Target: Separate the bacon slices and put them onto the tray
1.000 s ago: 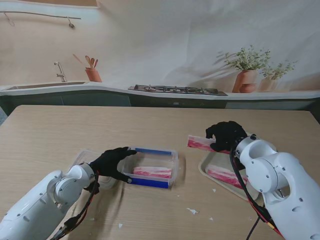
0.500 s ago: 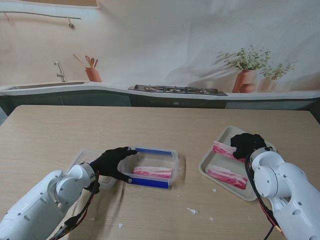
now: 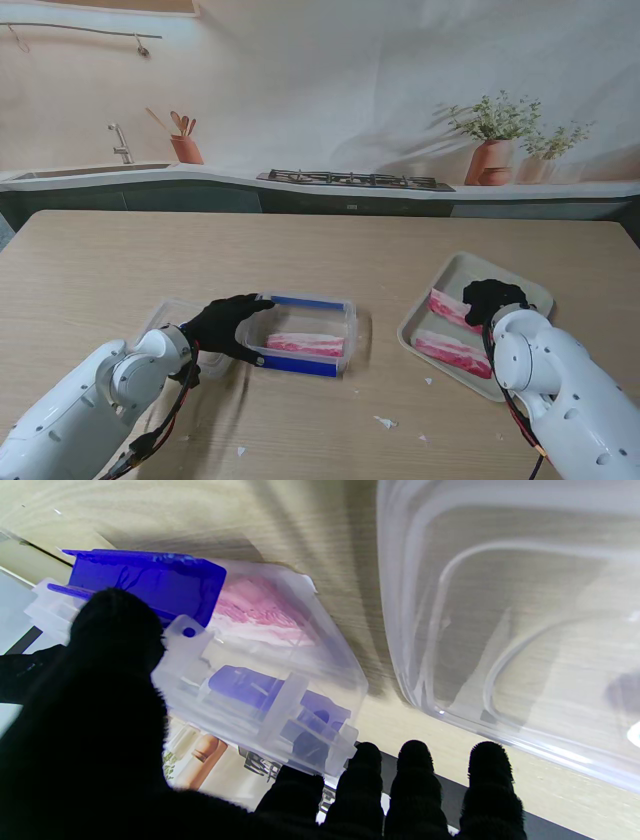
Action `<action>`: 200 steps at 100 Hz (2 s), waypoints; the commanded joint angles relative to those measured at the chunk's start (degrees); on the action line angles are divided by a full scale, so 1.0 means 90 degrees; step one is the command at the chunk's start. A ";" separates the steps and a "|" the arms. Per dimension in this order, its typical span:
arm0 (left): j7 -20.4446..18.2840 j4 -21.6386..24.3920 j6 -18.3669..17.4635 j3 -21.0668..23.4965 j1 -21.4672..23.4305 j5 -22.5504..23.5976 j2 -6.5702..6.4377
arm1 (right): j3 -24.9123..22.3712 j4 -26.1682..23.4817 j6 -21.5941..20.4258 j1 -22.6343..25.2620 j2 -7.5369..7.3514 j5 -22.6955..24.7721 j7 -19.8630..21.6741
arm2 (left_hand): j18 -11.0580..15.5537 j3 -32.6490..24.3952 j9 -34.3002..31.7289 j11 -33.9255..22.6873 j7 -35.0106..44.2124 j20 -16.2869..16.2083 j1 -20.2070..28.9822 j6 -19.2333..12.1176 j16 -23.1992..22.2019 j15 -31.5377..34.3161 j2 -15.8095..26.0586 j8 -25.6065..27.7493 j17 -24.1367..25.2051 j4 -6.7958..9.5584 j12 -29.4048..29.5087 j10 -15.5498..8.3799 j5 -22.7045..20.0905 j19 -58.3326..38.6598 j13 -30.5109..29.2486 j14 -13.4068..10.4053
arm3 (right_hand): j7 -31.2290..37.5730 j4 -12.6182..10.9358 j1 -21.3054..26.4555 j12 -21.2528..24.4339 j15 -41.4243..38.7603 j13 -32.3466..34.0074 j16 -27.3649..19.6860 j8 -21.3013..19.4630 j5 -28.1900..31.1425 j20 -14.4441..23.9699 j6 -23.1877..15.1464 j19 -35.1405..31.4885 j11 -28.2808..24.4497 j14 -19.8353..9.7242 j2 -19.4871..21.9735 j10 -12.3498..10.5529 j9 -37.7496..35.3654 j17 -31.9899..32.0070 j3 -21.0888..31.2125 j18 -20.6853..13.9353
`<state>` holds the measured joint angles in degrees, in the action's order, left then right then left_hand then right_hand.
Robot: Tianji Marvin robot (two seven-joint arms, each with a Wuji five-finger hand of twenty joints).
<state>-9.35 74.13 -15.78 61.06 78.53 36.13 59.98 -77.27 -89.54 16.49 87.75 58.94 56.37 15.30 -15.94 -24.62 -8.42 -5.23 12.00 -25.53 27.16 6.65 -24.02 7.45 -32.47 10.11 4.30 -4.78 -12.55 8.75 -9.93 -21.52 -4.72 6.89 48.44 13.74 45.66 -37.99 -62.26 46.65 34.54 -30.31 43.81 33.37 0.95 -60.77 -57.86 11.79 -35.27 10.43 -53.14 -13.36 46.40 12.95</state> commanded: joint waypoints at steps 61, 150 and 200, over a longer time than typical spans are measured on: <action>-0.0121 -0.0112 0.0062 -0.0051 0.0042 0.0019 0.0024 | 0.0439 0.0466 0.0312 -0.0162 0.0086 -0.0312 -0.0131 | 0.0085 -0.0501 -0.0082 -0.0143 0.0079 -0.0020 0.0484 0.0298 0.0036 -0.0115 0.0160 -0.0054 0.0032 0.0119 0.0007 -0.0465 -0.0126 0.0096 0.0211 -0.0073 | 0.0503 -0.0011 0.0510 0.0009 -0.0012 -0.0238 0.0003 -0.0292 0.0062 0.0118 -0.0628 -0.0276 -0.0136 0.0020 0.0428 -0.0087 0.0217 0.0200 0.0101 -0.0040; -0.0110 -0.0166 0.0049 -0.0085 -0.0005 -0.0004 0.0030 | 0.0499 0.0875 0.0464 -0.0277 0.0166 -0.0128 -0.0898 | 0.0087 -0.0488 -0.0085 -0.0146 0.0075 -0.0029 0.0481 0.0287 0.0036 -0.0113 0.0176 -0.0055 0.0027 0.0120 0.0007 -0.0472 -0.0129 0.0100 0.0209 -0.0072 | 0.0506 -0.0033 0.0510 0.0162 0.0025 -0.0321 -0.0047 -0.0212 -0.0048 0.0127 -0.0629 -0.0298 -0.0184 -0.0004 0.0460 -0.0147 0.0346 0.0211 0.0078 -0.0054; -0.0085 -0.0221 0.0026 -0.0122 -0.0039 -0.0009 0.0034 | 0.0326 0.0803 0.0464 -0.0107 0.0212 -0.0130 -0.1210 | 0.0080 -0.0489 -0.0082 -0.0141 0.0072 -0.0031 0.0484 0.0289 0.0036 -0.0113 0.0182 -0.0056 0.0031 0.0122 0.0007 -0.0466 -0.0115 0.0106 0.0210 -0.0080 | -0.3099 -0.0834 -0.0388 0.1786 0.2464 -0.2560 -0.1105 0.0273 -0.1392 -0.0154 0.0734 0.0374 0.1562 0.0045 0.0728 -0.0149 0.3302 0.0880 0.0471 -0.0221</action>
<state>-9.14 73.31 -15.85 60.34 77.77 35.92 60.11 -74.25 -81.63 20.84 86.15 60.51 55.07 3.67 -15.94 -24.71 -8.66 -5.36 12.00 -25.53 27.16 6.62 -24.02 7.45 -32.48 10.11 4.30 -4.78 -12.55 8.75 -9.85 -21.52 -4.71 6.89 21.75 8.92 42.81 -22.65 -41.85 26.74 25.81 -28.06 33.55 33.14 5.70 -58.87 -45.69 11.79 -30.46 9.32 -26.70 -7.06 49.25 11.88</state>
